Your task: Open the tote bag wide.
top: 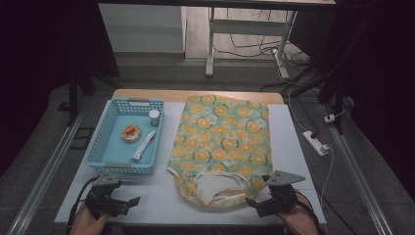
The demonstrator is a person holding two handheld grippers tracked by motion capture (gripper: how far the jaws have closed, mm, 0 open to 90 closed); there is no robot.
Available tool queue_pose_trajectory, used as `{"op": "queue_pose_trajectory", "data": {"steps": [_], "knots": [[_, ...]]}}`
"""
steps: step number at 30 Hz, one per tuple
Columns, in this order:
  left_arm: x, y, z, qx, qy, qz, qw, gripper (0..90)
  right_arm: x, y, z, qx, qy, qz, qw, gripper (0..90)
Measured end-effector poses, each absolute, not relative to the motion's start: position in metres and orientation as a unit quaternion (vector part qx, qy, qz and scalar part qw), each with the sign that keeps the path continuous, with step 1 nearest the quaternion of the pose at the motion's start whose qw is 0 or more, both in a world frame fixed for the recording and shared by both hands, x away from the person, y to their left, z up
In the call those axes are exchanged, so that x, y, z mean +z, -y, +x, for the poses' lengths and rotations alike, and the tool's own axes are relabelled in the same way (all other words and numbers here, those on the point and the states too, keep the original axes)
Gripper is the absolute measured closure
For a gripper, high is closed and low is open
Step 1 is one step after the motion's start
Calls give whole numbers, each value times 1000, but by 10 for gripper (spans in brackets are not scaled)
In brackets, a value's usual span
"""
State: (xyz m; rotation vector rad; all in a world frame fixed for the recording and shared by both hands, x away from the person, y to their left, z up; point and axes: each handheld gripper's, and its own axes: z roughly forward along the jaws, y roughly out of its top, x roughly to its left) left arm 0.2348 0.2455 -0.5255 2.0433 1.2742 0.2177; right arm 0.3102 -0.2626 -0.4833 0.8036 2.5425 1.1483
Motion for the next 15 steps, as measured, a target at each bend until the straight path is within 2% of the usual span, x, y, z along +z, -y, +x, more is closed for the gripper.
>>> {"op": "queue_pose_trajectory", "data": {"steps": [7, 15], "knots": [[-526, -246, 235, 83, -493, 790, 355, 25, -483, 249, 312, 381, -879, 274, 86, 0], [-526, -245, 235, 84, -493, 790, 354, 22, -481, 226, 310, 376, -889, 247, 86, 0]]}}
